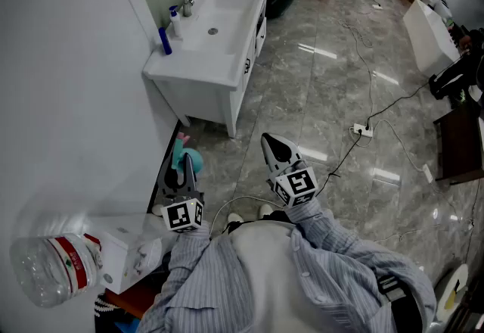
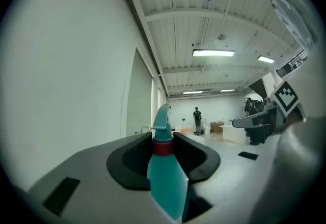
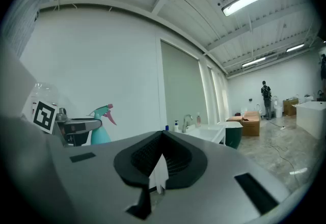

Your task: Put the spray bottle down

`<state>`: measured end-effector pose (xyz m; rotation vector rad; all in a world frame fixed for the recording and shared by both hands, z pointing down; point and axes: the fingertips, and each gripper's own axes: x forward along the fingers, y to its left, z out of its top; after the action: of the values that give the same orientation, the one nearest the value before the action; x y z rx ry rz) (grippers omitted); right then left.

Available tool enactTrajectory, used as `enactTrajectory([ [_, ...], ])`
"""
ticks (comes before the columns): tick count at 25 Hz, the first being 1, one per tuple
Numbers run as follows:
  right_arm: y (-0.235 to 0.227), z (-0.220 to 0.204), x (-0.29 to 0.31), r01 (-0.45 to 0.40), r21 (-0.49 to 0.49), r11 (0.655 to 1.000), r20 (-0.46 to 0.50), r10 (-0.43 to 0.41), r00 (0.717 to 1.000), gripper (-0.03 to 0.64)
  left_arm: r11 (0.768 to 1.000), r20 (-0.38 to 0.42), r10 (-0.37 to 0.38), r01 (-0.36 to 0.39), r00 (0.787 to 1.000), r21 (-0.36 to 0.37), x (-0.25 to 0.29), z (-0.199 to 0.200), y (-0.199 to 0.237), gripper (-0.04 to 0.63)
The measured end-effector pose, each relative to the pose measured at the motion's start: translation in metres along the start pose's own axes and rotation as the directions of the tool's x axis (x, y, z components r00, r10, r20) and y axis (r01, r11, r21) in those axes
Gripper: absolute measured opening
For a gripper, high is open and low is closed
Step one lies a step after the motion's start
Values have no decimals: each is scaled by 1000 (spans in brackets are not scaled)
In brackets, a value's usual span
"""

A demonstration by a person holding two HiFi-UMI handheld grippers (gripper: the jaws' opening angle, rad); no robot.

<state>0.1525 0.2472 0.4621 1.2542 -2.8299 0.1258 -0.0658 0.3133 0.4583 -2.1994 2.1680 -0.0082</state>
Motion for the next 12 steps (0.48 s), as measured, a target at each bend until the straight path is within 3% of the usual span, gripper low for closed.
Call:
enactTrajectory([
  [12,-1,2,1,-2,-4,1000,2,2,1000,14,1000,2,-1,1,1000,6,2,2,0,126],
])
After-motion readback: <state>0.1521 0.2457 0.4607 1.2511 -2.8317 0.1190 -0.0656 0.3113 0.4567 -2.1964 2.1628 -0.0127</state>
